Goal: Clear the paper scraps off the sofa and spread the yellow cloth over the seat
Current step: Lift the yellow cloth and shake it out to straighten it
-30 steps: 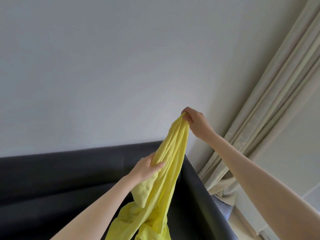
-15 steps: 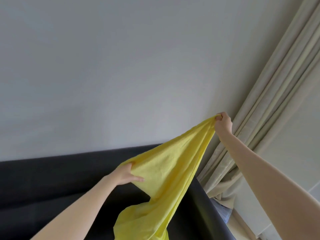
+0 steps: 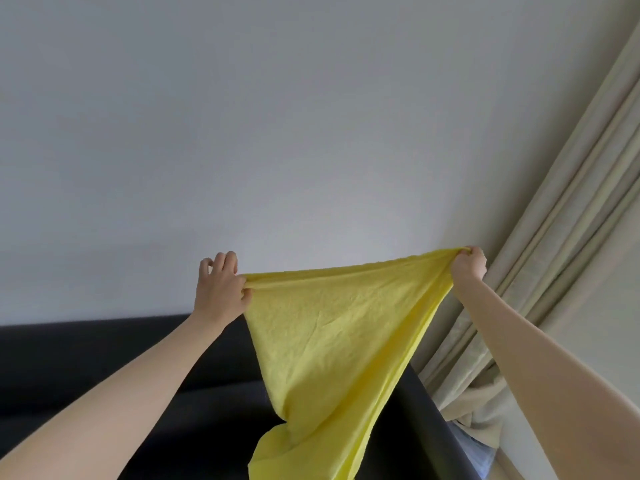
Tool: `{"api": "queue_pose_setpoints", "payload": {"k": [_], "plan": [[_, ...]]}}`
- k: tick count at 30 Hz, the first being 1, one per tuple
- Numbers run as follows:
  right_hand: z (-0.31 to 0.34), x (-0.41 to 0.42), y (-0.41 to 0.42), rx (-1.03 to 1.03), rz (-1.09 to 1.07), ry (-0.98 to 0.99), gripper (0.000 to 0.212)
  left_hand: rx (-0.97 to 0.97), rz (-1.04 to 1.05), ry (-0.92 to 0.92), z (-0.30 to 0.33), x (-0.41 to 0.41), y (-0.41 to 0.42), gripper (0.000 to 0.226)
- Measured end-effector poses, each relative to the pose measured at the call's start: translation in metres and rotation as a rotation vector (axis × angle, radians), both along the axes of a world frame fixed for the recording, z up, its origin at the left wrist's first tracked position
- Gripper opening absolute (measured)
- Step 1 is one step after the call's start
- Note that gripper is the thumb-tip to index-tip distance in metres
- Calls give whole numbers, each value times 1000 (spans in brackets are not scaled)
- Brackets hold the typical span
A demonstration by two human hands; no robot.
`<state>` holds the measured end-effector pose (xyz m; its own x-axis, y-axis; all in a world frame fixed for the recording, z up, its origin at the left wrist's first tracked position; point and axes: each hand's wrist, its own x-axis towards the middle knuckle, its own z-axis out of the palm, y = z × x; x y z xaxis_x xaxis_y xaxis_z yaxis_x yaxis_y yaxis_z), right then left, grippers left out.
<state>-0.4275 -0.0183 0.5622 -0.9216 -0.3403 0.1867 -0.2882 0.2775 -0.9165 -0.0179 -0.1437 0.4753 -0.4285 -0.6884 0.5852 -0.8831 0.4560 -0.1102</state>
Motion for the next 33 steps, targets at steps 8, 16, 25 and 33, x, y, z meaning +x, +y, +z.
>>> {"api": "queue_pose_setpoints", "payload": {"k": [8,16,25,33], "plan": [[8,6,-14,125,260,-47,30,531,-12,568,-8,3,-7,36],[51,8,-20,68,329,-74,26,331,-177,1021,44,6,-20,24],[186,23,-58,-169,196,172,16,-118,-211,1090,206,-6,-43,14],[232,55,-55,17,814,385,48,64,16,1281,271,17,-52,6]]}}
